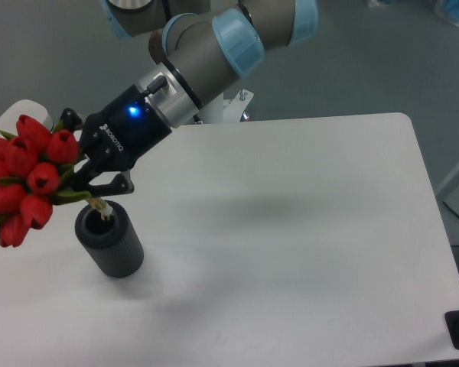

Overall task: Insert the flowers into the vase
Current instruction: 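Lower the tulip stems into the vase opening with the gripper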

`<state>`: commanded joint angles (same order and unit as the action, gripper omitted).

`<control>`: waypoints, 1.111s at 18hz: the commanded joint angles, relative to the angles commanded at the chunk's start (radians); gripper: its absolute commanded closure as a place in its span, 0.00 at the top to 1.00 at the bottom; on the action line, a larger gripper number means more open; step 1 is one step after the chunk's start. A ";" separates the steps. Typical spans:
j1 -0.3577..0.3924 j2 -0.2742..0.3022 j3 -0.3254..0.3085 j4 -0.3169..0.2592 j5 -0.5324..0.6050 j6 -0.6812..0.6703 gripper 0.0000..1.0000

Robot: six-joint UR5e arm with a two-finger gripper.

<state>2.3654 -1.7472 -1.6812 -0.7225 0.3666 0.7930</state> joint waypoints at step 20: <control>-0.012 0.000 -0.110 0.002 -0.054 0.138 0.19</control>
<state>2.3531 -1.7472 -1.7917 -0.7210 0.3129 0.9311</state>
